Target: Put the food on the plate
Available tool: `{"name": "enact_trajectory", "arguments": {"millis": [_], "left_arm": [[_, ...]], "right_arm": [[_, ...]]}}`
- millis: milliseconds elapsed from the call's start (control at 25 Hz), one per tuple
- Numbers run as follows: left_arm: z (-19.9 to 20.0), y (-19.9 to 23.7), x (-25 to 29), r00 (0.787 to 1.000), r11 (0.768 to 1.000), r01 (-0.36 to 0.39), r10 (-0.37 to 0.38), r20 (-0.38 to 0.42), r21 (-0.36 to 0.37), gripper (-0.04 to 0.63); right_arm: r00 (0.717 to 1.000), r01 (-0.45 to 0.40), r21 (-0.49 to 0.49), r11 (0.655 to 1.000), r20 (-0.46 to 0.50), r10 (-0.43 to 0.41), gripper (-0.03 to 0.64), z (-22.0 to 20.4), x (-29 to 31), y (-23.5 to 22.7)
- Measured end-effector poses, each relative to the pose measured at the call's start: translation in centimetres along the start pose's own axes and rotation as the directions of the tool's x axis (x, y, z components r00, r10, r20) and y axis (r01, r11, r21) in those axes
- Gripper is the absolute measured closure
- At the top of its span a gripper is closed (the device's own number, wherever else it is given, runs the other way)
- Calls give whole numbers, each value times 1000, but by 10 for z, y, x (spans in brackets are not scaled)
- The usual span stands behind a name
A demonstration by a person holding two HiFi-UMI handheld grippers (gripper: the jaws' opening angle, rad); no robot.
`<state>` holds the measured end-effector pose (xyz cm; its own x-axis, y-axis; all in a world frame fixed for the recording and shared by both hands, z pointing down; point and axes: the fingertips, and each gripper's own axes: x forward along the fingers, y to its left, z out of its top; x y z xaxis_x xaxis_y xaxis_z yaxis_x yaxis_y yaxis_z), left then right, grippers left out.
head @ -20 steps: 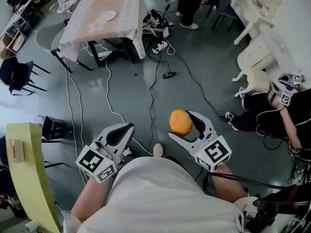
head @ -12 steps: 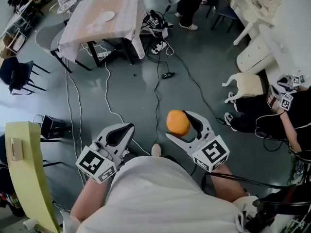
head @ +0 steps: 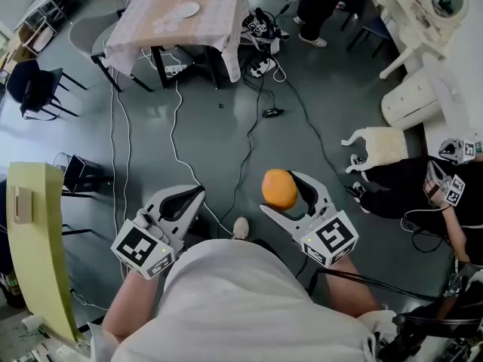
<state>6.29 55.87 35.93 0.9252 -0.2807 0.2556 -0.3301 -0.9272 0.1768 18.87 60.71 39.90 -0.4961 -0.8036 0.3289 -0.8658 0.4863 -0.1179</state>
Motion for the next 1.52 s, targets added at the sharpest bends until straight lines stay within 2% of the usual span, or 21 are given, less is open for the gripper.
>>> {"name": "enact_trajectory", "arguments": {"millis": [160, 360, 600, 840, 1080, 1360, 1520], "left_arm": [[-2, 28, -3, 1000, 999, -28, 28, -8, -22, 588], [0, 83, 1, 1000, 1000, -7, 7, -3, -19, 588], [26, 178, 7, 998, 999, 53, -53, 26, -11, 588], [56, 279, -12, 992, 993, 121, -121, 34, 7, 588], [69, 366, -38, 995, 996, 87, -87, 39, -6, 588], [70, 434, -46, 998, 998, 14, -9, 68, -68, 588], [76, 473, -34, 998, 997, -23, 27, 62, -72, 588]], "right_arm": [[1000, -17, 1, 1000, -23, 17, 250, 2, 26, -5], [999, -11, -3, 1000, -43, 11, 250, 20, 80, -17], [998, 20, -15, 1000, -61, -21, 252, 66, 169, -36], [996, 44, -38, 998, -72, -46, 250, 119, 276, -51], [995, 29, -69, 997, -90, -35, 250, 156, 363, -55], [993, -15, -91, 996, -122, 4, 250, 179, 436, -76], [991, -49, -95, 994, -126, 37, 250, 189, 475, -100]]}}
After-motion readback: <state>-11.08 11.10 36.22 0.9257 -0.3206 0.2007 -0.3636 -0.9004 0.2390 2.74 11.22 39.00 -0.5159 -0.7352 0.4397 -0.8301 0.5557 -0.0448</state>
